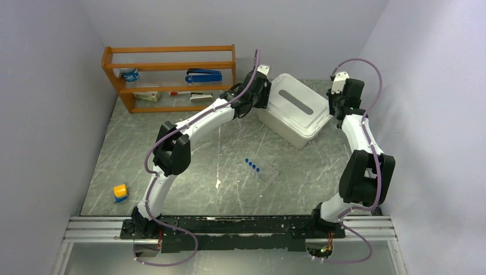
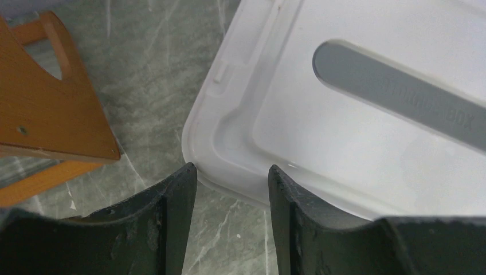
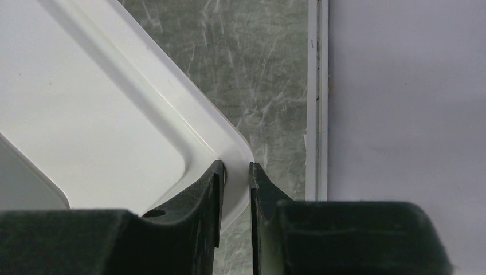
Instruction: Organize the chemistry lab equipment
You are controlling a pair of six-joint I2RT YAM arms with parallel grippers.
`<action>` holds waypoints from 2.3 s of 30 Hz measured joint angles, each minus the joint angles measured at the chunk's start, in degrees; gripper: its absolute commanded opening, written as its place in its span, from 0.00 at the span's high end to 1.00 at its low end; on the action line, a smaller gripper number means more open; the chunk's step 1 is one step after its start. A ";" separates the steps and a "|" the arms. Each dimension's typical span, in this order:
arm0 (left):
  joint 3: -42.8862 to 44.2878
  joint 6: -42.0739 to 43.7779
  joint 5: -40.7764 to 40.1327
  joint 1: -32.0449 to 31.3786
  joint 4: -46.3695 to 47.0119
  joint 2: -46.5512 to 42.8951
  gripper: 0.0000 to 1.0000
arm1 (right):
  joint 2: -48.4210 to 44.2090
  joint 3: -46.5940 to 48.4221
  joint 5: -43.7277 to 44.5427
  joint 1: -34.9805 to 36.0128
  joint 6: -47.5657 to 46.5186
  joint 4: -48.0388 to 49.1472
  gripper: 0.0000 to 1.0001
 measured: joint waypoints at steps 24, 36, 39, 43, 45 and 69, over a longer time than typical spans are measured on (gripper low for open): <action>-2.73 -1.38 2.73 0.09 1.57 -0.96 0.28 | 4.63 2.12 9.44 0.61 6.69 3.04 0.76; -1.20 0.37 3.32 0.09 -1.97 -4.00 0.18 | 1.53 4.55 6.95 1.27 16.90 -5.55 0.57; -5.11 0.63 3.80 0.09 -2.05 -10.03 0.14 | -1.66 5.31 7.15 4.20 21.59 -8.22 0.55; -11.87 0.59 3.78 0.09 -2.21 -21.33 0.09 | -8.48 4.52 7.17 12.68 29.20 -10.19 0.49; -15.61 0.39 3.58 0.09 -2.47 -27.28 0.05 | -12.07 3.19 7.30 17.66 32.68 -10.73 0.44; -47.45 -2.60 -16.85 0.09 -27.82 -82.14 0.03 | -45.94 4.70 22.45 31.15 53.81 -46.05 0.00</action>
